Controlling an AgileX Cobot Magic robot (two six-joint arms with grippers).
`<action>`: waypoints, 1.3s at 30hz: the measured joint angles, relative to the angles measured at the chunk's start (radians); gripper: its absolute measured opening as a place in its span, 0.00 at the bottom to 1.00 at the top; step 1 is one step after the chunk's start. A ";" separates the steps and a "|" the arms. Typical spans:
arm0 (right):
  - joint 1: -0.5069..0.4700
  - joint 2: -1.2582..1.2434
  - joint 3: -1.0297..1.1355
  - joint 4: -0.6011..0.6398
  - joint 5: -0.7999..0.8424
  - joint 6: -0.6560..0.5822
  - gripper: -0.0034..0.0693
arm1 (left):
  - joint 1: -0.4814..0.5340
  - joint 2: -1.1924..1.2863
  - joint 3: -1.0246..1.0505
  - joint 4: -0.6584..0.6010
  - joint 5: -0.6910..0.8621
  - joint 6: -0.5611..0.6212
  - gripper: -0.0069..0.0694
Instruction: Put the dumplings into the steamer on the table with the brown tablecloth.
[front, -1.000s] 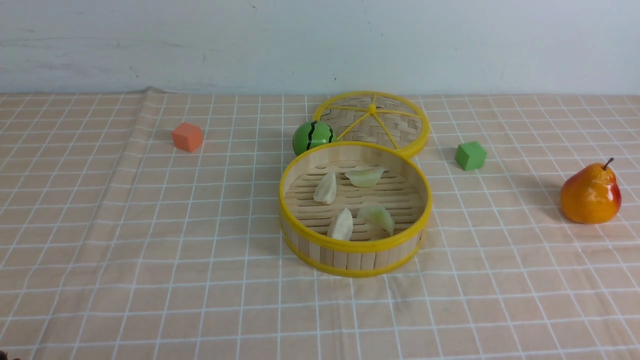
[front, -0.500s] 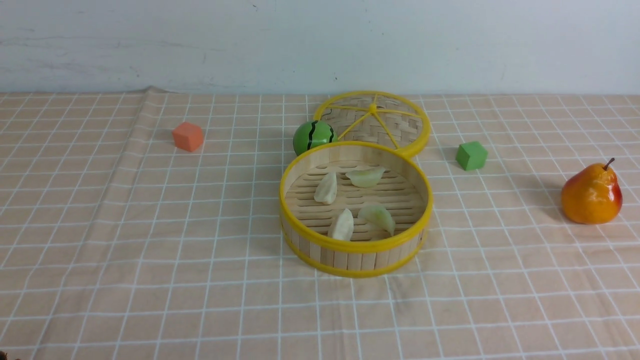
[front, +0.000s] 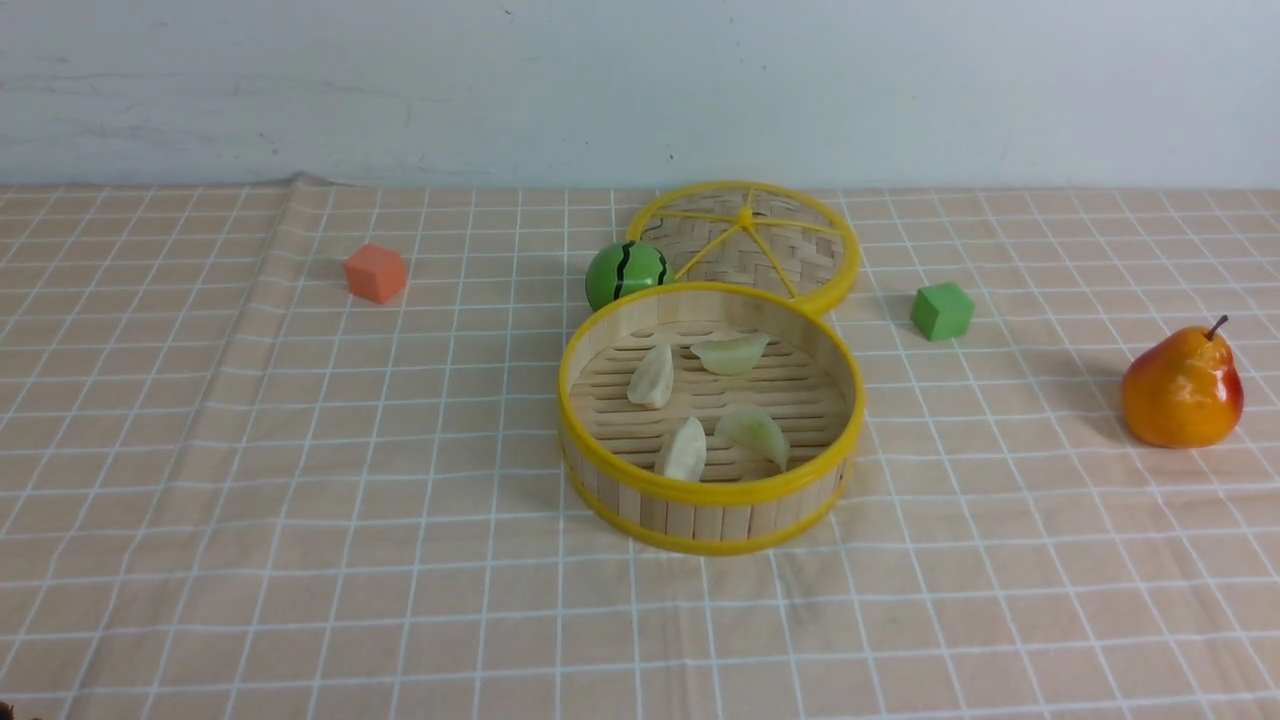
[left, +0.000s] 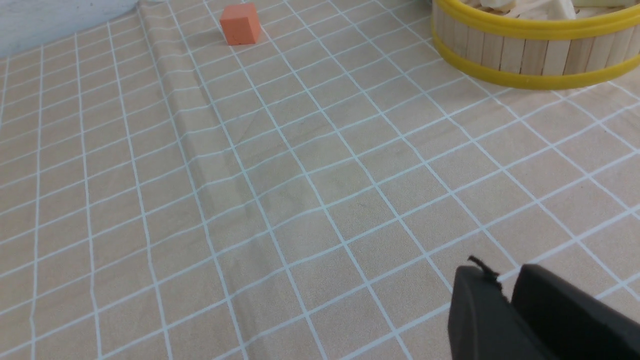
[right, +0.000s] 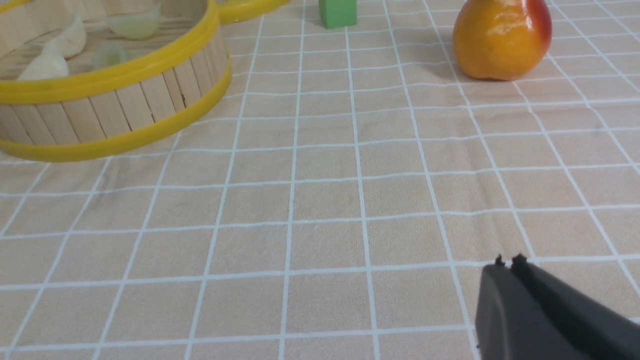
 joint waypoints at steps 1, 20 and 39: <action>0.000 0.000 0.000 0.000 0.000 0.000 0.05 | 0.000 0.000 0.000 0.000 0.000 0.000 0.22; 0.000 0.000 0.000 0.000 0.002 0.004 0.08 | 0.170 -0.144 0.121 -0.088 -0.031 0.000 0.24; 0.000 0.000 0.000 -0.001 0.003 0.004 0.11 | 0.507 -0.163 0.305 -0.440 -0.244 0.278 0.07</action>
